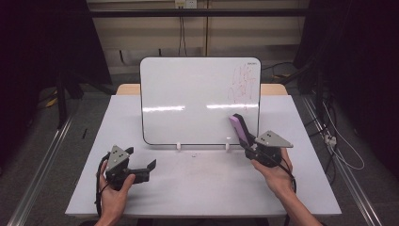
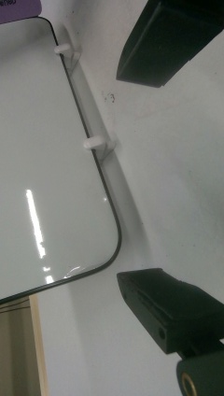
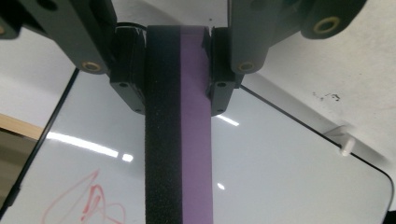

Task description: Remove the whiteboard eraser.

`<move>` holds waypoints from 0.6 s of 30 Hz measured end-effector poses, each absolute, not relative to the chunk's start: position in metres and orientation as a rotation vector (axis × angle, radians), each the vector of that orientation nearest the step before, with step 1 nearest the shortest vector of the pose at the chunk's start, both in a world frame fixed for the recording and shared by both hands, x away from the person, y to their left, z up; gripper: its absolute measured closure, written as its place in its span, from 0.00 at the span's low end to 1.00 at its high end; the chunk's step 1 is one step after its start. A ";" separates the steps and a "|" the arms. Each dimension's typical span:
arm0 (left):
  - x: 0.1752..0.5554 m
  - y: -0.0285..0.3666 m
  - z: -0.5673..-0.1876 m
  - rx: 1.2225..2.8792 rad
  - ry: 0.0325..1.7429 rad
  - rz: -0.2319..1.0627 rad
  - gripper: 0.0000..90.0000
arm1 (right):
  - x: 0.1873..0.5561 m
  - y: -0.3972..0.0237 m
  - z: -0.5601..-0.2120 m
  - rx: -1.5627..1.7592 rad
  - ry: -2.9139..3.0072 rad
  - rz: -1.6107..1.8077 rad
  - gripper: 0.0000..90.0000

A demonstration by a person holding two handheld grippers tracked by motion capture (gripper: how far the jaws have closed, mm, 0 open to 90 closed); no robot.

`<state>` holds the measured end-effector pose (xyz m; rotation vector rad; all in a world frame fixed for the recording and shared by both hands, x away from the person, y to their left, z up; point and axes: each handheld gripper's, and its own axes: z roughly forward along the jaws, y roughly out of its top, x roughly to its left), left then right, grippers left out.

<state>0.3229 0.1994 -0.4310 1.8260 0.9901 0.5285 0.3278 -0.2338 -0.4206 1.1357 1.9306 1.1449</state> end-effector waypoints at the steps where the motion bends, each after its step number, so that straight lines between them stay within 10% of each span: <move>1: 0.323 0.198 -0.431 1.824 0.982 0.529 0.05 | 0.327 -0.233 -0.421 1.135 1.931 1.151 0.71; 18: 0.333 0.169 -0.417 1.793 0.932 0.530 0.05 | 0.323 -0.212 -0.419 1.116 1.948 1.280 0.71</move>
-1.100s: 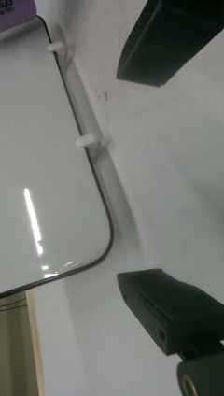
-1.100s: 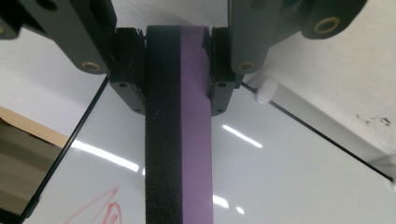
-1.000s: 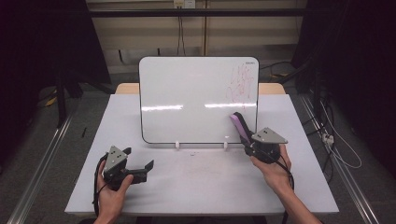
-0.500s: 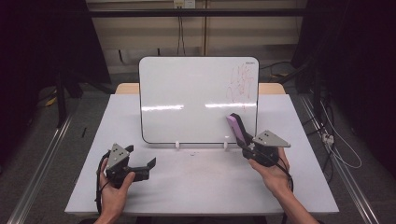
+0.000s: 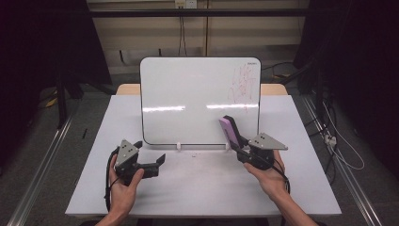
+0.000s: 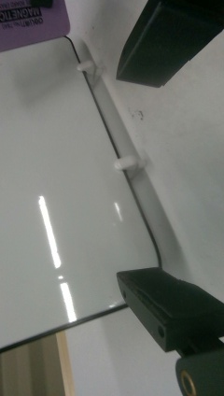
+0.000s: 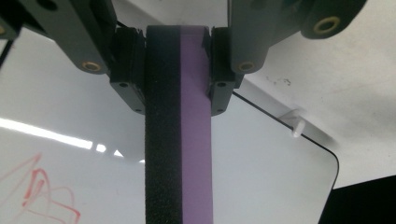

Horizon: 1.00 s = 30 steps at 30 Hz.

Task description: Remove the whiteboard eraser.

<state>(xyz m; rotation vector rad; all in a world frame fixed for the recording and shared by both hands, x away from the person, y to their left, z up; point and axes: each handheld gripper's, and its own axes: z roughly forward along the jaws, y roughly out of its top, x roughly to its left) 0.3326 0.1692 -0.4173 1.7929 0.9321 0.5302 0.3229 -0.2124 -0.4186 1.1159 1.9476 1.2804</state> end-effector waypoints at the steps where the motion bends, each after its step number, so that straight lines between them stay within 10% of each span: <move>1: 0.334 0.166 -0.416 1.792 0.921 0.528 0.05 | 0.323 -0.211 -0.419 1.116 1.950 1.284 0.71; 30: 0.368 0.081 -0.390 1.628 0.765 0.347 0.06 | 0.332 -0.165 -0.422 1.101 1.971 1.428 0.71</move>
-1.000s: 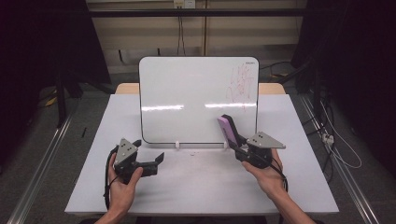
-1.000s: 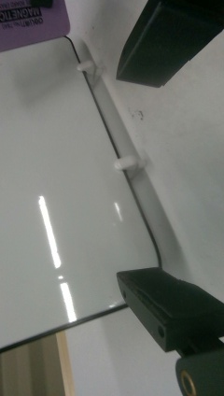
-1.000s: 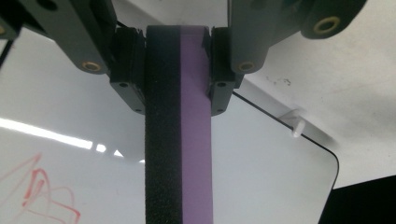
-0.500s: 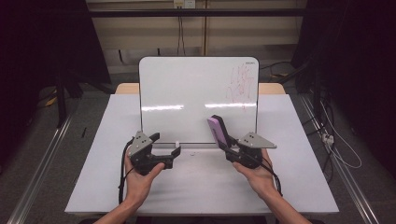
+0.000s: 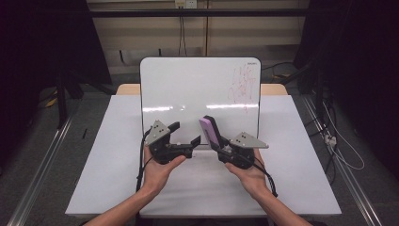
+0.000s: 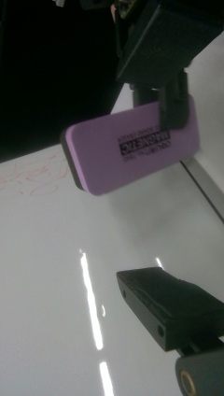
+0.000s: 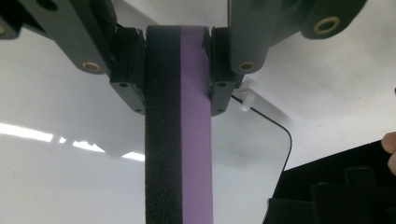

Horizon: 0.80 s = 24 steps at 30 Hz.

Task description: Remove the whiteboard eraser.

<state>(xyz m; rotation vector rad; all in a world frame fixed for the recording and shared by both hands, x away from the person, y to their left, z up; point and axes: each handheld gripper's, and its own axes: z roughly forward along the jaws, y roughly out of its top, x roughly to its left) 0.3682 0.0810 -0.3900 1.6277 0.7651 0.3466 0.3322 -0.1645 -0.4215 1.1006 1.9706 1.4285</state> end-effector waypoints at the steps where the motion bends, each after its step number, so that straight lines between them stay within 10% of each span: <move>1: 0.370 0.079 -0.388 1.622 0.760 0.355 0.06 | 0.332 -0.164 -0.421 1.102 1.969 1.432 0.71; 24: 0.372 0.063 -0.407 1.474 0.776 0.285 0.26 | 0.331 -0.149 -0.431 1.210 1.881 1.657 0.71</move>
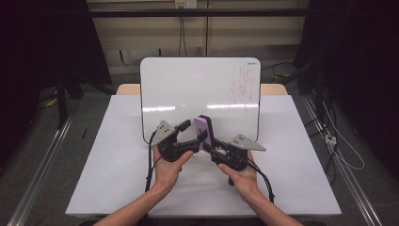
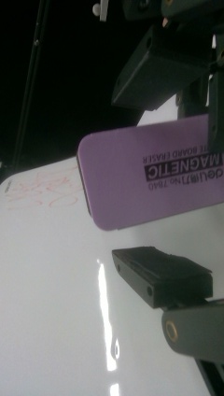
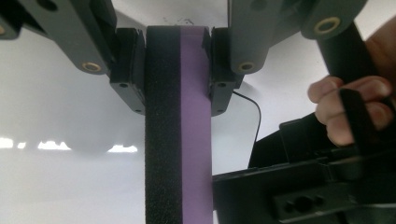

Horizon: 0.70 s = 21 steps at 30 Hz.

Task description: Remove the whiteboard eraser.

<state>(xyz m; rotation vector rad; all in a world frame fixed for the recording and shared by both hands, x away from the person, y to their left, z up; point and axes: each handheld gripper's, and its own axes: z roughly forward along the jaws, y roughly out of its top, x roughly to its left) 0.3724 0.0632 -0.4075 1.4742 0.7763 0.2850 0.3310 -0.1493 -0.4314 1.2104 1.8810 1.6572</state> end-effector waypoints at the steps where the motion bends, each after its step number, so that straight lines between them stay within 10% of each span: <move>1: 0.373 0.064 -0.409 1.473 0.787 0.271 0.27 | 0.331 -0.149 -0.432 1.214 1.880 1.661 0.71; 21: 0.373 0.056 -0.423 1.401 0.831 0.181 0.44 | 0.331 -0.150 -0.437 1.293 1.830 1.721 0.71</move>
